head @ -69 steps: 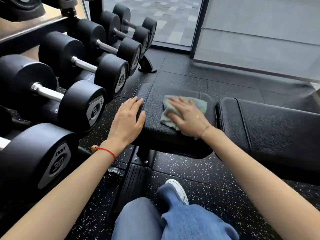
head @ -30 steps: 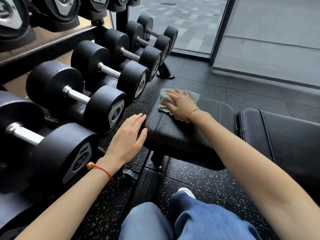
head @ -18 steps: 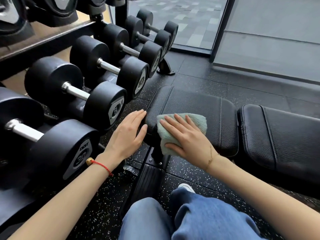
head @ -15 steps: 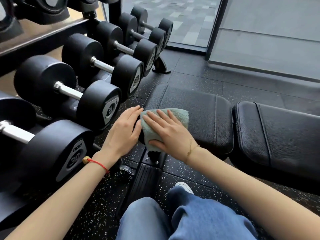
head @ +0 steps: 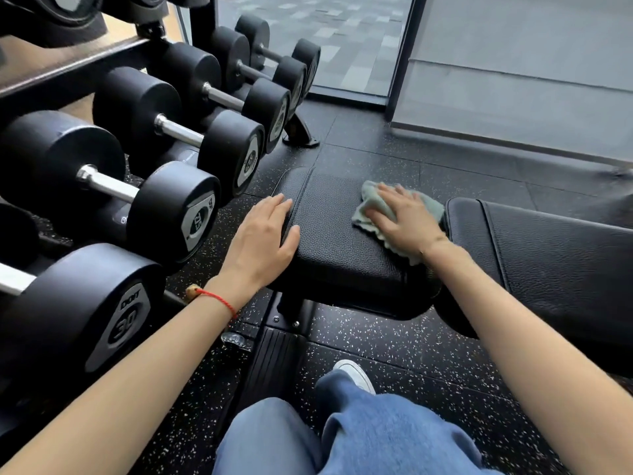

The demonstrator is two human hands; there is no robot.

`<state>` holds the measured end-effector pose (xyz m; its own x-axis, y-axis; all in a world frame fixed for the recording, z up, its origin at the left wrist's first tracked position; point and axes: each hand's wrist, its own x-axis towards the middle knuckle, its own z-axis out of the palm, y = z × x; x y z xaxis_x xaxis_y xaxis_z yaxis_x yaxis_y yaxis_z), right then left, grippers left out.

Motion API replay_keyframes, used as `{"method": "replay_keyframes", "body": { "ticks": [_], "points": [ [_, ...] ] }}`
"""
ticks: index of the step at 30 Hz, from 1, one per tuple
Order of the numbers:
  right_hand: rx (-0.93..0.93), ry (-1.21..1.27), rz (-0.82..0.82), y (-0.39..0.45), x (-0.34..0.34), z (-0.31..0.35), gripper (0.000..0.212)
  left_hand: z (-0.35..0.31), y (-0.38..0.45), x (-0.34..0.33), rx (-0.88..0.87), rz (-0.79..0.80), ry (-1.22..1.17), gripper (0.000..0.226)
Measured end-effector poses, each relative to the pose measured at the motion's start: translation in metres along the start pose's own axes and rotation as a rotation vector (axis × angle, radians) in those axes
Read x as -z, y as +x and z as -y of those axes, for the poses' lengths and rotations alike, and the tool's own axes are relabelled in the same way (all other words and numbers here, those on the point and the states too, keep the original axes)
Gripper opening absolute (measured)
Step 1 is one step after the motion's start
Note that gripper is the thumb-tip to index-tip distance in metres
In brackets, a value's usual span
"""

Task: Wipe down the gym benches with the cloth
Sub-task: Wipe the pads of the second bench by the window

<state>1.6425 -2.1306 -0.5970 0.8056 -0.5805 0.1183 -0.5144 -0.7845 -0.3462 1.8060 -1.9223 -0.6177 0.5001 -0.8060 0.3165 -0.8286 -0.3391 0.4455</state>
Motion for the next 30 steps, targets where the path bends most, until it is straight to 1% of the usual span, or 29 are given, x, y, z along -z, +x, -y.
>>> {"method": "replay_keyframes", "body": {
  "ticks": [1, 3, 5, 7, 8, 11, 13, 15, 16, 18, 20, 22, 24, 26, 28, 30],
  "points": [
    [-0.007, -0.040, 0.012, 0.012, -0.004, 0.008, 0.054, -0.001, 0.003, -0.001, 0.015, 0.004, 0.004, 0.063],
    [0.110, -0.049, 0.041, 0.006, -0.012, 0.028, 0.054, 0.000, 0.009, -0.003, 0.032, 0.004, 0.009, 0.063],
    [0.278, 0.010, 0.062, -0.031, -0.013, 0.041, 0.058, 0.002, 0.013, -0.005, 0.042, 0.009, 0.009, 0.064],
    [0.350, 0.065, 0.087, -0.065, -0.008, 0.031, 0.056, 0.004, 0.014, -0.009, 0.052, 0.018, -0.012, 0.066],
    [0.329, 0.081, 0.078, -0.069, -0.003, 0.019, 0.055, 0.005, 0.013, -0.011, 0.054, 0.015, -0.023, 0.068],
    [0.137, 0.054, -0.007, -0.034, 0.008, -0.012, 0.055, 0.007, 0.009, -0.016, 0.045, -0.013, -0.014, 0.071],
    [0.016, -0.038, -0.002, 0.008, 0.006, -0.015, 0.052, 0.007, 0.008, -0.017, 0.046, -0.029, -0.003, 0.071],
    [-0.017, -0.106, 0.026, 0.038, -0.004, -0.002, 0.052, 0.007, 0.009, -0.018, 0.043, -0.035, 0.006, 0.070],
    [0.020, -0.108, 0.039, 0.043, -0.008, 0.008, 0.052, 0.007, 0.009, -0.018, 0.039, -0.036, 0.011, 0.069],
    [0.165, -0.070, 0.062, 0.027, -0.014, 0.026, 0.054, 0.007, 0.008, -0.019, 0.031, -0.042, 0.021, 0.068],
    [0.318, -0.001, 0.071, -0.013, -0.011, 0.032, 0.057, 0.008, 0.007, -0.019, 0.025, -0.046, 0.024, 0.068],
    [0.392, 0.042, 0.080, -0.053, -0.006, 0.022, 0.059, 0.008, 0.007, -0.019, 0.022, -0.051, 0.028, 0.068],
    [0.324, 0.061, 0.062, -0.062, 0.004, -0.005, 0.058, 0.009, 0.007, -0.019, 0.022, -0.052, 0.027, 0.069],
    [0.181, 0.075, 0.010, -0.037, 0.011, -0.023, 0.055, 0.010, 0.007, -0.020, 0.026, -0.047, 0.028, 0.071],
    [0.053, 0.003, 0.011, 0.001, 0.009, -0.022, 0.052, 0.009, 0.007, -0.021, 0.026, -0.046, 0.031, 0.071],
    [0.008, -0.062, 0.039, 0.021, 0.002, -0.005, 0.052, 0.009, 0.007, -0.021, 0.028, -0.041, 0.032, 0.071]
  ]
}}
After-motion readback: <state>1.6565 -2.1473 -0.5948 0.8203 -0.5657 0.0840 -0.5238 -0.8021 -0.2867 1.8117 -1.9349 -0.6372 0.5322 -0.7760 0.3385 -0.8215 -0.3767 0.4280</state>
